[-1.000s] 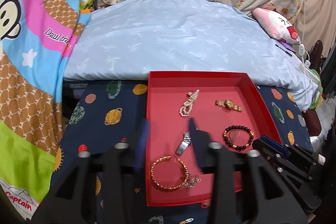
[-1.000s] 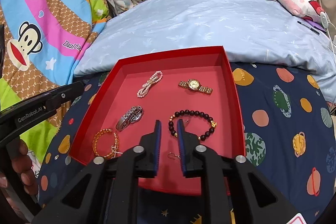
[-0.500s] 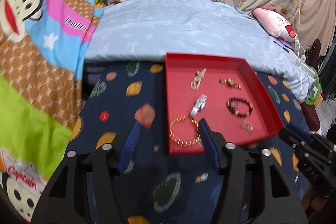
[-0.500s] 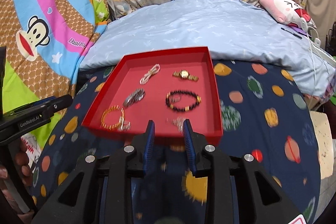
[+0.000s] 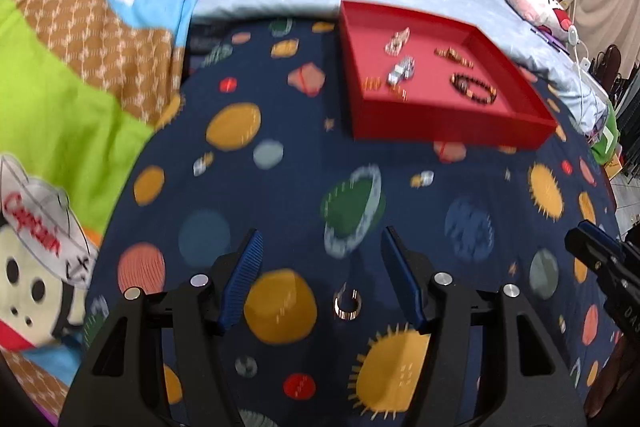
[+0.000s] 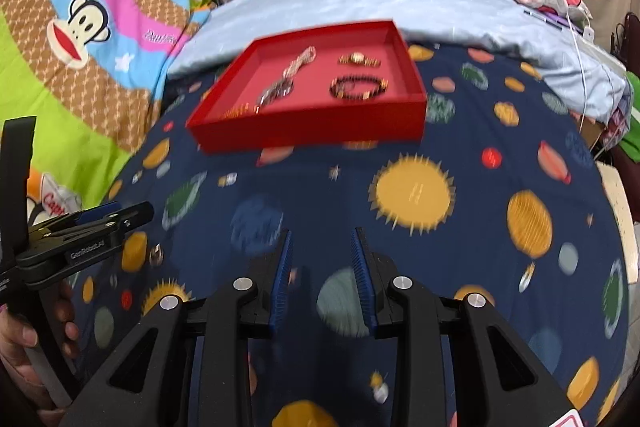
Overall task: Organize jewelry
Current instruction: 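Move both tools to the two gold hoop earrings on the sheet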
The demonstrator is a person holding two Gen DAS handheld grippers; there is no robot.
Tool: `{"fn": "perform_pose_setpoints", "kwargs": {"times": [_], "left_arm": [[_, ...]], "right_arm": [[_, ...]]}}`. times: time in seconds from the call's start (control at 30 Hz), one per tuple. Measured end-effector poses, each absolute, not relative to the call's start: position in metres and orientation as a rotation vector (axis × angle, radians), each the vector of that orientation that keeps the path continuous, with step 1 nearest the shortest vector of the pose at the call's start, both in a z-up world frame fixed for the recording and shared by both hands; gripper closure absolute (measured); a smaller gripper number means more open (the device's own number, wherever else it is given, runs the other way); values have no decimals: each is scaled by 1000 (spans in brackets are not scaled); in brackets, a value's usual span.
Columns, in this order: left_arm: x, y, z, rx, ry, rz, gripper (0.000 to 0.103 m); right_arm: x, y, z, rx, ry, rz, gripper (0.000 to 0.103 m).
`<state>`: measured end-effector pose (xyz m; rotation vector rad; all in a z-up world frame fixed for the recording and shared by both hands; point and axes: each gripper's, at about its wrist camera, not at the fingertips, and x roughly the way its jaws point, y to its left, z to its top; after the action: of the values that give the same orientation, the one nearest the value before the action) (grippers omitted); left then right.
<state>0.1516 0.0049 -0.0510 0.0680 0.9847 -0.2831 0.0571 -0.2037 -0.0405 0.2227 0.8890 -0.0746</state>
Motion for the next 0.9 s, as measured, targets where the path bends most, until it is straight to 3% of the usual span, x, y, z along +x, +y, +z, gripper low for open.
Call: {"fn": "perform_pose_setpoints", "kwargs": {"times": [0.3,0.4,0.63,0.9], "left_arm": [[131,3,-80,106,1017,-278,45],[127,-1,-80,129,1001,-282,52],[122,-5,-77,138,996,-331,86],[114,-4,-68,123,987,-359,87]], "right_arm": [[37,-193,-51,243,915,-72,74],[35,-188,-53,243,922,-65,74],[37,-173,-63,231,953,-33,73],[46,-156,-74,207,981,-1,73]]}}
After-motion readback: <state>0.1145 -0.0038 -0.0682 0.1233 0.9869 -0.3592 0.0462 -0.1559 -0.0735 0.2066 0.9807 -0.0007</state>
